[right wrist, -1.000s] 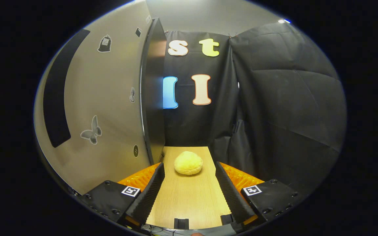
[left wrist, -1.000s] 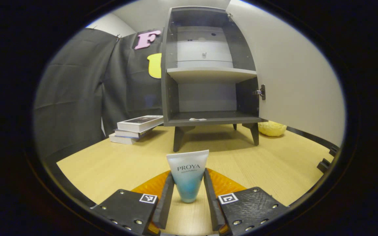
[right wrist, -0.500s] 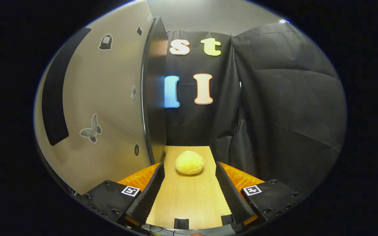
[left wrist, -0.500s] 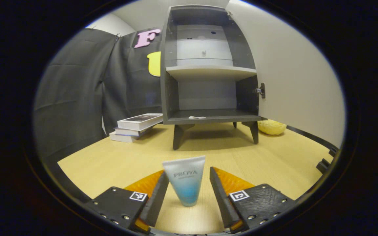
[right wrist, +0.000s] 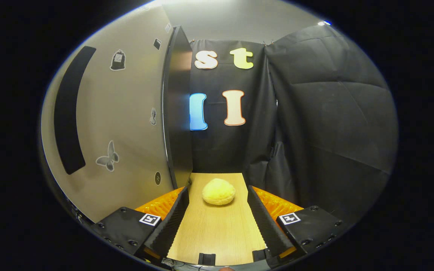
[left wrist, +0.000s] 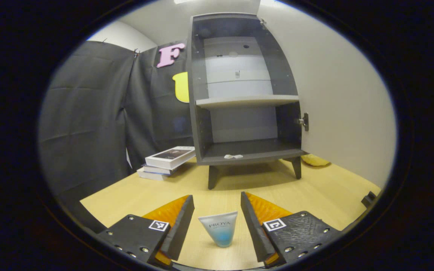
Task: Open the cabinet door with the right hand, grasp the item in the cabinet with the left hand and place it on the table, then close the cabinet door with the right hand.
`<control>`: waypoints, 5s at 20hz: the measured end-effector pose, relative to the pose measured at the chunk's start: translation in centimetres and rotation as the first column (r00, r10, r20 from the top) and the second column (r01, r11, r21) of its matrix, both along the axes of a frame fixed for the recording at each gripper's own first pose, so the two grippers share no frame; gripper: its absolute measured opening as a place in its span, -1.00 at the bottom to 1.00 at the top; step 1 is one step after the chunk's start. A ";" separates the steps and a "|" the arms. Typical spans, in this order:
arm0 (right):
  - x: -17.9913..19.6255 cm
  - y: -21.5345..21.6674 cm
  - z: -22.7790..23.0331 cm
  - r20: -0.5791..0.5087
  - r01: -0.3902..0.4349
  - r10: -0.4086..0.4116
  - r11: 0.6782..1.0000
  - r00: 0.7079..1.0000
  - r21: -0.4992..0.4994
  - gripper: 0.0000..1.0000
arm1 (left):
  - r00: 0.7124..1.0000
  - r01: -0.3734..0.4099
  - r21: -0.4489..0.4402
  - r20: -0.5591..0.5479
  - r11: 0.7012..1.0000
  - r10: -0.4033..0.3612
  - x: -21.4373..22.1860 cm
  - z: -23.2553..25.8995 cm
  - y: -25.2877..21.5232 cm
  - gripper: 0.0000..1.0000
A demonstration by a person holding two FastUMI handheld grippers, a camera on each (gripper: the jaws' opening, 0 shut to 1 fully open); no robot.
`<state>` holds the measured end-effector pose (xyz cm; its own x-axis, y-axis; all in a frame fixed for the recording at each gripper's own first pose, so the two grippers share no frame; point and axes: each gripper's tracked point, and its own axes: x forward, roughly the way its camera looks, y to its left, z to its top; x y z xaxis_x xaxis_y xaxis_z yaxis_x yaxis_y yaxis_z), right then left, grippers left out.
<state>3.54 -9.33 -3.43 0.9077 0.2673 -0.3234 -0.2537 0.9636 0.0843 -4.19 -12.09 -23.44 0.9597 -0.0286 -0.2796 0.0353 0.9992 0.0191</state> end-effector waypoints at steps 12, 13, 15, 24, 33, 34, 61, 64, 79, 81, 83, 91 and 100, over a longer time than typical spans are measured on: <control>-1.1 -0.8 3.7 0.036 0.020 -0.023 0.996 0.999 0.083 0.86 | 0.985 -0.137 -0.011 0.106 0.991 0.137 1.2 16.1 6.8 0.51; -1.6 -0.7 4.2 0.039 0.026 -0.029 0.996 0.999 0.086 0.96 | 0.984 -0.141 -0.009 0.106 0.990 0.141 1.3 16.8 7.5 0.53; -2.5 -0.6 5.0 0.051 0.044 -0.048 0.996 0.998 0.078 0.96 | 0.981 -0.144 -0.013 0.130 0.990 0.144 1.7 18.4 8.7 0.51; -6.8 1.1 9.0 0.056 0.200 -0.204 0.977 0.977 0.075 0.96 | 0.984 -0.085 0.012 0.156 0.996 0.082 2.6 19.0 13.5 0.49; -8.6 4.3 11.7 0.081 0.287 -0.285 0.958 0.955 -0.011 0.92 | 0.987 -0.044 -0.010 0.156 0.999 0.045 4.1 17.6 17.1 0.51; -8.7 4.4 11.8 0.076 0.297 -0.295 0.955 0.953 -0.010 0.83 | 0.987 -0.039 -0.012 0.154 0.999 0.041 4.2 17.4 17.5 0.51; -11.4 14.1 12.9 0.093 0.203 -0.205 0.979 0.974 0.023 0.84 | 0.987 -0.011 0.016 0.164 1.000 0.009 3.5 16.7 26.4 0.49; -11.9 15.5 13.0 0.094 0.175 -0.178 0.984 0.980 0.036 0.84 | 0.986 -0.022 0.021 0.164 1.000 0.018 3.3 16.7 27.5 0.49; -9.3 22.3 13.0 0.116 -0.009 0.003 0.999 0.993 0.050 0.93 | 0.986 -0.086 0.014 0.146 0.996 0.083 1.3 16.2 32.2 0.49; -9.3 23.8 12.9 0.122 -0.039 0.032 0.998 0.992 0.055 0.84 | 0.985 -0.101 0.015 0.142 0.995 0.098 0.9 16.2 33.2 0.49; -9.0 25.4 12.8 0.128 -0.079 0.070 0.995 0.989 0.067 0.84 | 0.983 -0.116 0.020 0.142 0.993 0.112 0.3 16.3 34.0 0.48; -8.6 29.1 13.6 0.196 -0.173 0.157 0.983 0.968 0.065 0.93 | 0.980 -0.137 0.024 0.146 0.990 0.132 -1.3 17.0 35.1 0.51; -8.1 25.5 13.4 0.214 -0.216 0.198 0.974 0.957 0.063 0.94 | 0.976 -0.150 0.000 0.160 0.989 0.148 -0.2 19.6 30.7 0.49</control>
